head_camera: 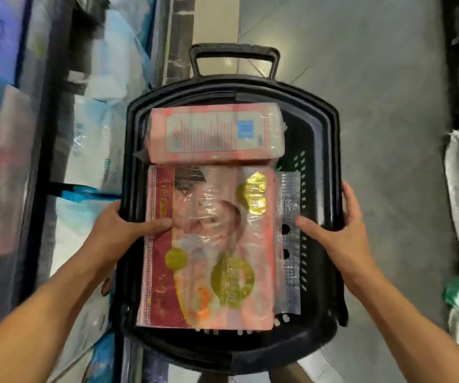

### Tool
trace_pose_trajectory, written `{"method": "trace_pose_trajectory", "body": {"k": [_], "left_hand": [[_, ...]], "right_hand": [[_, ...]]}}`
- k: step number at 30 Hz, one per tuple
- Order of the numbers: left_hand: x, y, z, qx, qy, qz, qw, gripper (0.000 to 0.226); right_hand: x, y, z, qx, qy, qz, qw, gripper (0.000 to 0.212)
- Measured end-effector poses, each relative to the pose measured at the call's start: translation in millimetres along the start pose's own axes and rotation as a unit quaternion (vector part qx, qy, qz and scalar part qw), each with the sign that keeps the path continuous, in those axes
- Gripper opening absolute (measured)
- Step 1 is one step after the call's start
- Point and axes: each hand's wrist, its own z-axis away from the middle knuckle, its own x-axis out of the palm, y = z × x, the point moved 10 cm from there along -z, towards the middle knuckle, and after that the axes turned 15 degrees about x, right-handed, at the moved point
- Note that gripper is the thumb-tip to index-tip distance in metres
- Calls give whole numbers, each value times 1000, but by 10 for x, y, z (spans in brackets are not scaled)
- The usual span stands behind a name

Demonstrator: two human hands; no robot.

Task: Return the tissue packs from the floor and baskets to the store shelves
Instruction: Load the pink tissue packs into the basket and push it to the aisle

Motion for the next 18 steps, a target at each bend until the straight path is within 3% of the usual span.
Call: {"method": "trace_pose_trajectory", "body": {"k": [1, 3, 6, 11, 18], "left_hand": [[-23, -106, -101, -5, 2, -7, 1000, 103], [-21, -262, -260, -12, 4, -15, 1000, 98], [43, -437, -424, -14, -1, -16, 1000, 83], [-13, -663, -536, -1, 15, -4, 1000, 110], [-6, -645, -605, 19, 10, -28, 999, 101]], "right_hand": [[76, 86, -94, 4, -12, 6, 1000, 117], [204, 204, -243, 11, -28, 12, 999, 128], [364, 369, -444, 15, -34, 16, 999, 119], [509, 570, -601, 32, -25, 24, 999, 130], [562, 638, -739, 43, -11, 158, 986, 154]]}}
